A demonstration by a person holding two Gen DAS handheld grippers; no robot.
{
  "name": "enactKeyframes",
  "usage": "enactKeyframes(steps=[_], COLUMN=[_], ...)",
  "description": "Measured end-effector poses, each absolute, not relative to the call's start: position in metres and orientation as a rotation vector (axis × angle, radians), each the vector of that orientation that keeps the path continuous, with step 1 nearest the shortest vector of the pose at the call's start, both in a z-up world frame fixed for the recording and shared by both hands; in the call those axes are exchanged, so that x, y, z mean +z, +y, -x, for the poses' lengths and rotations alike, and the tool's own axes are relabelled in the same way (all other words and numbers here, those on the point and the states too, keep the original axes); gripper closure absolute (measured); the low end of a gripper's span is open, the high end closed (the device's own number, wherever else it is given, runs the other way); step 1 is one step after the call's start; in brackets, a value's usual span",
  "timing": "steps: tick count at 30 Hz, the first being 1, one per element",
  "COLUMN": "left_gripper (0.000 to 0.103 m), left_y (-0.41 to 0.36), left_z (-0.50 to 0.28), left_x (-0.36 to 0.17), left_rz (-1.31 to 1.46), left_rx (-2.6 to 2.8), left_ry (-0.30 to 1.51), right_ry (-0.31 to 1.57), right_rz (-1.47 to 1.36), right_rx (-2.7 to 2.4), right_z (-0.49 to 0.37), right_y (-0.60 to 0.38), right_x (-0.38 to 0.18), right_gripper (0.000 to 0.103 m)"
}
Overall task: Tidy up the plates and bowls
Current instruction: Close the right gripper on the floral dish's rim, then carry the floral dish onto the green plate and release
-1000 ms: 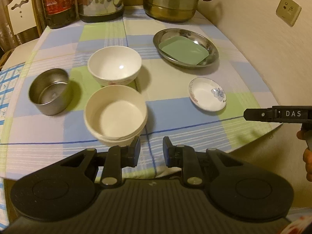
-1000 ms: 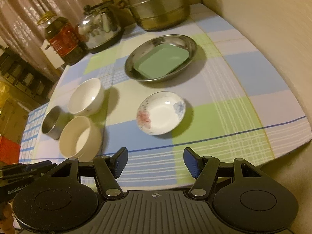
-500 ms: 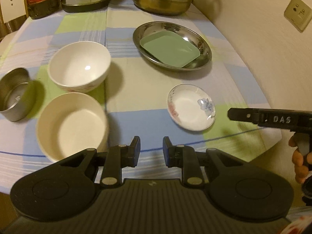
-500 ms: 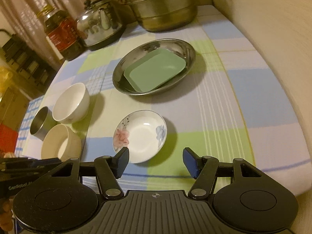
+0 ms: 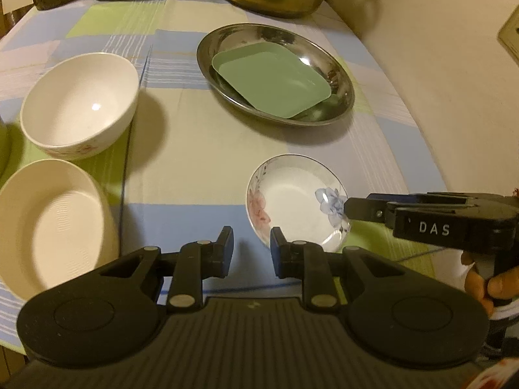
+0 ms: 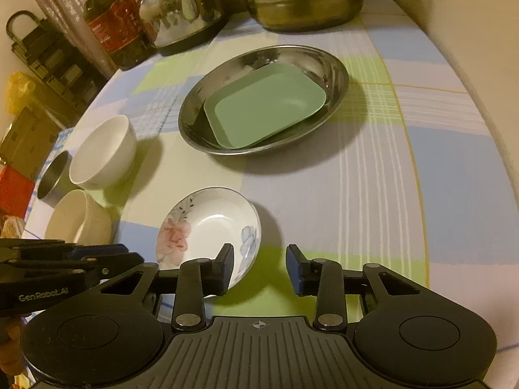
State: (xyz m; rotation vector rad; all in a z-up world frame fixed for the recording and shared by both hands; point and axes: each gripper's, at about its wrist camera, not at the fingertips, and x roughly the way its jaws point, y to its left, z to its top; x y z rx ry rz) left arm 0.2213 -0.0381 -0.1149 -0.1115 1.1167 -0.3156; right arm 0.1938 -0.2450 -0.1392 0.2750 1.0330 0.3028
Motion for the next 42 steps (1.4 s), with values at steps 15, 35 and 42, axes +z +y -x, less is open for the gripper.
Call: enactKeyframes(steps=[15,35,42], left_gripper=[0.087,0.094,0.094], left_y=[-0.051,-0.057,-0.057], left_z=[-0.244,-0.251,-0.251], left_x=[-0.135,-0.137,-0.131], left_rz=[0.123,0.111,0.113], left_rx=[-0.259,-0.274,-0.279], left_ry=[1.159,1.177,1.165], right_ry=[1.073,1.092,1.086], right_rz=[-0.248,-0.257,-0.266], right_rx=[0.373,0.387,0.381], right_z=[-0.216,-0.219,-0.221], right_y=[-0.240,-0.238,-0.240], right_x=[-0.154,-0.155,-0.146], right_gripper=[0.085,0.096,0.097])
